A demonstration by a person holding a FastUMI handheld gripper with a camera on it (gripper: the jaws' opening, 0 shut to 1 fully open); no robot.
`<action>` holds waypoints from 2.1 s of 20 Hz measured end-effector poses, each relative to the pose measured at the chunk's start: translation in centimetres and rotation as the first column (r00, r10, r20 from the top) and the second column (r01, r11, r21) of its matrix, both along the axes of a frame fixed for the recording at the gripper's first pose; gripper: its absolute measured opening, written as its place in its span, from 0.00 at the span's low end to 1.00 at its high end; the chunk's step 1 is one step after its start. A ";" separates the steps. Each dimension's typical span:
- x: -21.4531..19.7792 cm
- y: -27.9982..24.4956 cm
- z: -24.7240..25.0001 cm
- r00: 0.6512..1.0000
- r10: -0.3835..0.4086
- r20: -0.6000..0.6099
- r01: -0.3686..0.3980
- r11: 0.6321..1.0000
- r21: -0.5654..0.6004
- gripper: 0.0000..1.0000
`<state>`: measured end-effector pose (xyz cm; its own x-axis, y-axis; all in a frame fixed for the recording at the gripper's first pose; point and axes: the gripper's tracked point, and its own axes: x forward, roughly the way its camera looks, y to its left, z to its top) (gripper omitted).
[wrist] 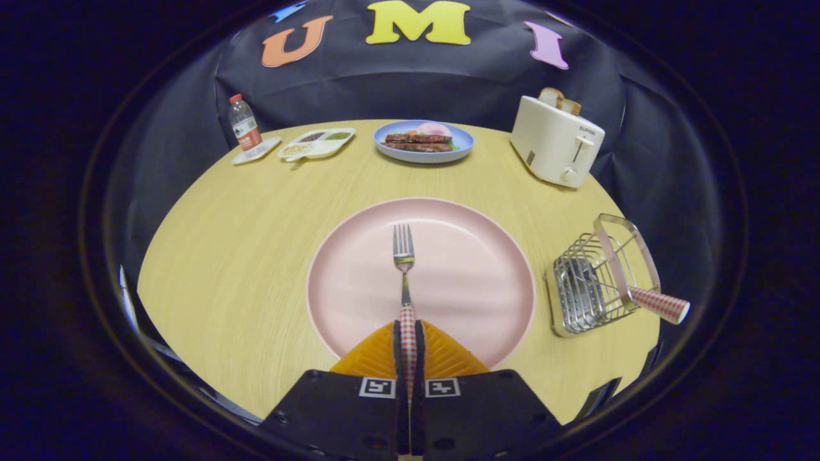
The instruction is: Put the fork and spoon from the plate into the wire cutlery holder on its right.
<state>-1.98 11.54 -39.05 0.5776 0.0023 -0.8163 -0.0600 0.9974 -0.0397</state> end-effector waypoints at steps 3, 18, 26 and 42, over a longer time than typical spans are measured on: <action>-0.5 -0.5 2.9 1.000 -0.016 -0.018 0.016 0.999 0.029 0.02; -1.3 -12.2 20.7 0.994 0.016 -0.105 -0.018 1.000 -0.013 0.02; -3.4 -18.4 17.9 0.897 -0.107 -0.429 0.126 0.992 0.015 0.02; -0.1 -19.4 11.2 0.682 -0.260 -0.684 0.356 0.935 -0.001 0.04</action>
<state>-2.06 -7.86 -27.86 -0.1273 0.0496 -0.9906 0.2887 0.9574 0.0109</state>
